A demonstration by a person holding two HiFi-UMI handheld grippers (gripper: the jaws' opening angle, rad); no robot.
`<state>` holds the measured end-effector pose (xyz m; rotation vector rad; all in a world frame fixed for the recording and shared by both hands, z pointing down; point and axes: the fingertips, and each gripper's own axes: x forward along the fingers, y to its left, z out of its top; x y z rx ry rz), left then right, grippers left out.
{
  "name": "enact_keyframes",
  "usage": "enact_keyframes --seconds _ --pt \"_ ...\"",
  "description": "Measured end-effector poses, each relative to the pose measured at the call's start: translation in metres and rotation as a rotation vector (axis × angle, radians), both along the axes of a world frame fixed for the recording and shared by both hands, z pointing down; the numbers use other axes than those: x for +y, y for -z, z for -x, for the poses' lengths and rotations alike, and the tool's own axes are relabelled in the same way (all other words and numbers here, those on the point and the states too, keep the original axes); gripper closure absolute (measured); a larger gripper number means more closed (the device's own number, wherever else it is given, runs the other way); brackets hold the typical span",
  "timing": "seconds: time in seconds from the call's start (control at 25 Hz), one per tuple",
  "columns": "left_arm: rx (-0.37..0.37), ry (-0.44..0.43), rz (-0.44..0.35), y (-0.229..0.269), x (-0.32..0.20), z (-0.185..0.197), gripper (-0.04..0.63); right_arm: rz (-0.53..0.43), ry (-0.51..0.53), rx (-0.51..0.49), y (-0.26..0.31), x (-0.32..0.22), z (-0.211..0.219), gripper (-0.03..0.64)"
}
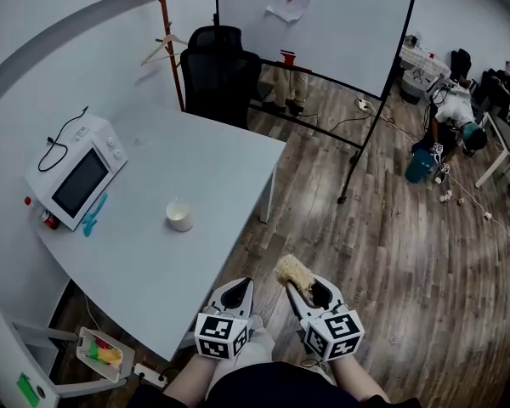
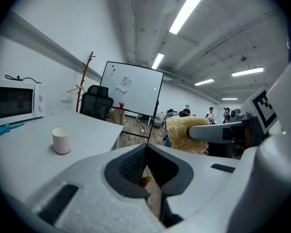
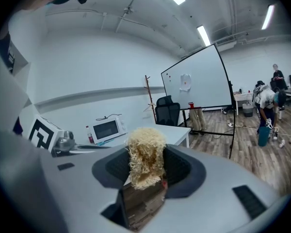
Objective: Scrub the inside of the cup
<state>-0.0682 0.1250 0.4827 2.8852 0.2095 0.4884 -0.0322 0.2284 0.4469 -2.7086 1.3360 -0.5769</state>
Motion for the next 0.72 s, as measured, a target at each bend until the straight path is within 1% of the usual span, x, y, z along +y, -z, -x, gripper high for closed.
enact_keyframes --seconds 0.4,0.56,0.72 --pt "-0.001 0.025 -0.014 0.003 -0.065 -0.075 0.578 -0.015 0.031 0.017 0.01 -0.068 -0.081 0.436" --pt "-0.005 0.054 -0.018 0.001 -0.092 -0.096 0.578 -0.014 0.081 0.011 0.007 -0.102 -0.104 0.436" --pt "-0.013 0.102 -0.021 -0.002 -0.118 -0.104 0.578 -0.018 0.146 0.015 0.007 -0.136 -0.118 0.436"
